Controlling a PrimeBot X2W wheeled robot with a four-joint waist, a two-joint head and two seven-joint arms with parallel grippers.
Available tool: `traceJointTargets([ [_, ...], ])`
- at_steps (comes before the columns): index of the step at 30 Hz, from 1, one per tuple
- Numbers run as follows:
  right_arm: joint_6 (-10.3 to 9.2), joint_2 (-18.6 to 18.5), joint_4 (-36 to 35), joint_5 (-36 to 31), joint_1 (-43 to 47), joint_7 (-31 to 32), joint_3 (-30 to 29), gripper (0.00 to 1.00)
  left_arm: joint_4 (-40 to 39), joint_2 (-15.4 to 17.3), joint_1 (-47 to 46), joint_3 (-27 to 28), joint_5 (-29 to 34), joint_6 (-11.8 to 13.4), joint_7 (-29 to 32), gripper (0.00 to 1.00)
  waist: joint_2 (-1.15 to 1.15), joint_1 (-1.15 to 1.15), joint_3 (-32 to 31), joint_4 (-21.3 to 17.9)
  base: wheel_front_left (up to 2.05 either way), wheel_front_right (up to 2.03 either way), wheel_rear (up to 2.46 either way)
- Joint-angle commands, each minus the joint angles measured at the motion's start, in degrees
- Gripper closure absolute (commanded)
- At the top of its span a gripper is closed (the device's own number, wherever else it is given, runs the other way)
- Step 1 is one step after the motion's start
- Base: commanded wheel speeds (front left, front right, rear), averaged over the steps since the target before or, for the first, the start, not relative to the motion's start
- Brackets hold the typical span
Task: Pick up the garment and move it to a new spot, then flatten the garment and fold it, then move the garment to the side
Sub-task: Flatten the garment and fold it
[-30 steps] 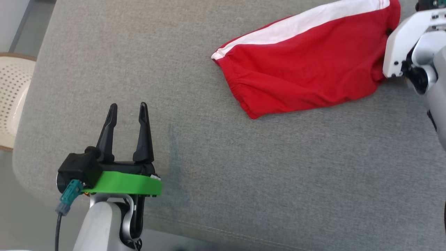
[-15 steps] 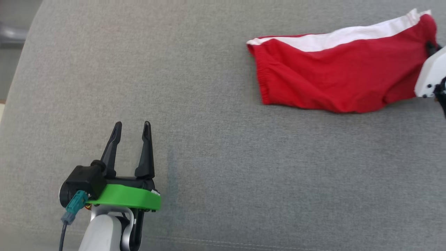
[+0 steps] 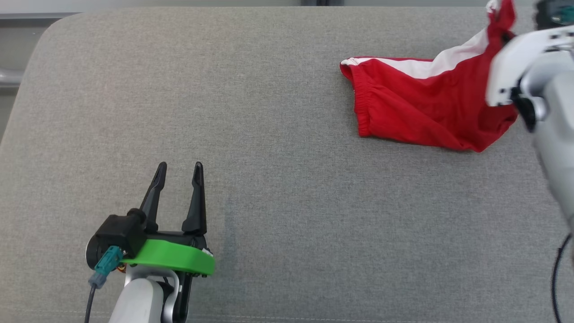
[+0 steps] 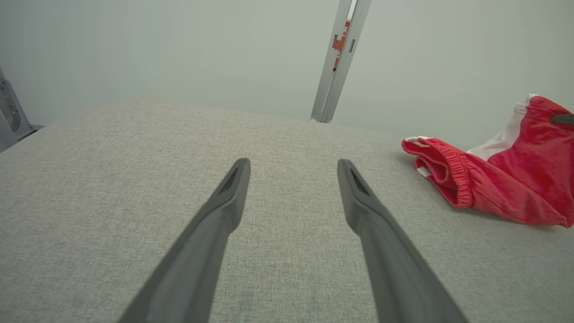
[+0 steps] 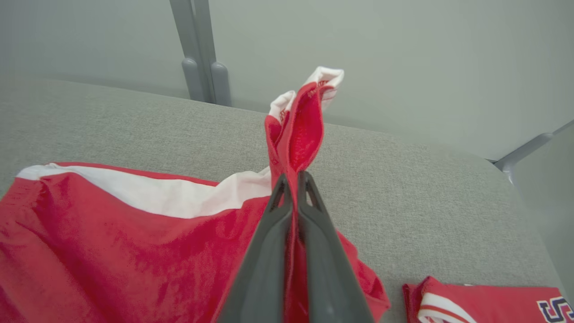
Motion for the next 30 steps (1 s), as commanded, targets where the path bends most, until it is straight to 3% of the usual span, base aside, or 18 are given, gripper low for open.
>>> traceJointTargets([
  [1,-0.08,2.1,-0.7,-0.9,-0.3,1.0,0.2,1.0,0.2,0.2,-0.1,-0.3,-0.6,-0.1,-0.2,0.0,0.0,0.0,-0.1,0.3,0.0,0.0,0.0],
  [8,-0.08,11.9,-3.7,-3.1,2.1,4.5,-0.4,1.0,0.6,0.2,-0.7,-1.6,-1.4,-0.2,-0.2,0.0,0.0,0.0,-0.2,3.0,0.0,0.0,0.0],
  [16,-0.08,15.6,-4.4,-6.0,5.5,8.4,-1.7,1.0,0.7,0.2,-0.7,-2.5,-2.3,0.0,-0.2,0.0,0.0,0.0,-0.1,5.8,0.0,0.0,0.0],
  [17,-0.08,15.8,-4.6,-6.0,5.7,8.7,-1.8,0.75,0.8,0.2,-0.7,-2.5,-2.3,0.0,-0.2,0.0,0.0,0.0,-0.1,5.9,0.0,0.0,0.0],
  [18,-0.08,16.1,-4.7,-5.8,6.3,9.2,-2.2,0.0,0.9,0.2,-0.7,-2.5,-2.3,0.0,-0.2,0.0,0.0,0.0,-0.1,6.1,0.0,0.0,0.0],
  [22,-0.08,16.6,-7.8,0.8,8.6,12.1,-2.6,0.0,1.0,0.2,-0.4,-2.5,-2.4,0.2,-0.2,0.0,0.0,0.0,-0.5,6.4,0.0,0.0,0.0],
  [25,-0.05,16.6,-15.0,10.5,11.2,14.6,-0.1,0.0,1.2,0.2,0.3,-2.0,-2.3,0.3,-0.2,0.0,0.0,0.0,-1.1,5.8,0.0,0.0,0.0],
  [30,-0.05,14.8,-25.5,16.1,14.2,12.8,-1.9,0.0,0.9,0.2,1.0,-1.0,-1.4,0.3,-0.2,0.0,0.0,0.0,-2.1,4.0,0.0,0.0,0.0],
])
